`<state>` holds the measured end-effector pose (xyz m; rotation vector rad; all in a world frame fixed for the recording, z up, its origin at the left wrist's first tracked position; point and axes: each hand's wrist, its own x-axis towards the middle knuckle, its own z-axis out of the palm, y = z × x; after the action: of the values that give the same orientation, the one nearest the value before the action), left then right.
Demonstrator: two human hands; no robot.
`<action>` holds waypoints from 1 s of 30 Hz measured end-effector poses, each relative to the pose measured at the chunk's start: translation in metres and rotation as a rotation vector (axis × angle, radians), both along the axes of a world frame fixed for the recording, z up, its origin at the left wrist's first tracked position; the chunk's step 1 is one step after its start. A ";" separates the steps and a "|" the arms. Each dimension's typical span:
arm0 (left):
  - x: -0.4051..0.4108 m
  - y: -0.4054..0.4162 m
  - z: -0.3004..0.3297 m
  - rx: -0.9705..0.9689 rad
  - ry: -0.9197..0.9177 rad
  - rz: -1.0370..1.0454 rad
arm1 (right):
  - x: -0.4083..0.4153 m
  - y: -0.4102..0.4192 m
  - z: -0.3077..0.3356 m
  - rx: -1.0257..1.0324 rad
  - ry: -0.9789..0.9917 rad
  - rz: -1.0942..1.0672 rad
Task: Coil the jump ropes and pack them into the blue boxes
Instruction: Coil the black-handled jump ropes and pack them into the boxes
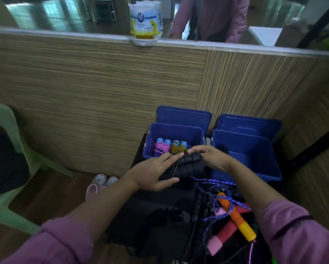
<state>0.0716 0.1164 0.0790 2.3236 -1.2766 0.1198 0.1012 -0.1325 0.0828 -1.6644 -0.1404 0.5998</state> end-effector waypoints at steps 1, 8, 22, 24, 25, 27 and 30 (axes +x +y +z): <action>0.002 0.000 0.001 -0.033 0.028 0.033 | -0.003 0.001 -0.002 0.022 0.029 -0.029; 0.023 -0.003 0.009 -0.333 0.099 0.398 | -0.032 0.025 -0.015 -0.020 0.276 -0.002; 0.027 -0.005 -0.016 0.252 0.158 1.061 | -0.049 0.060 -0.016 -0.478 -0.005 0.097; 0.025 0.002 -0.029 0.367 0.094 0.972 | -0.045 0.056 -0.004 -0.578 -0.209 0.105; 0.023 0.005 -0.034 0.396 0.048 0.918 | -0.043 0.054 0.002 -0.601 -0.282 0.109; 0.022 0.008 -0.043 0.386 -0.057 0.800 | -0.037 0.047 0.009 -0.573 -0.328 0.103; 0.021 0.007 -0.044 0.353 -0.216 0.670 | -0.025 0.035 0.012 -0.507 -0.339 0.100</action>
<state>0.0927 0.1231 0.0346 3.0342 -0.5807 0.3994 0.0767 -0.0971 0.0949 -2.2574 -0.3393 0.4424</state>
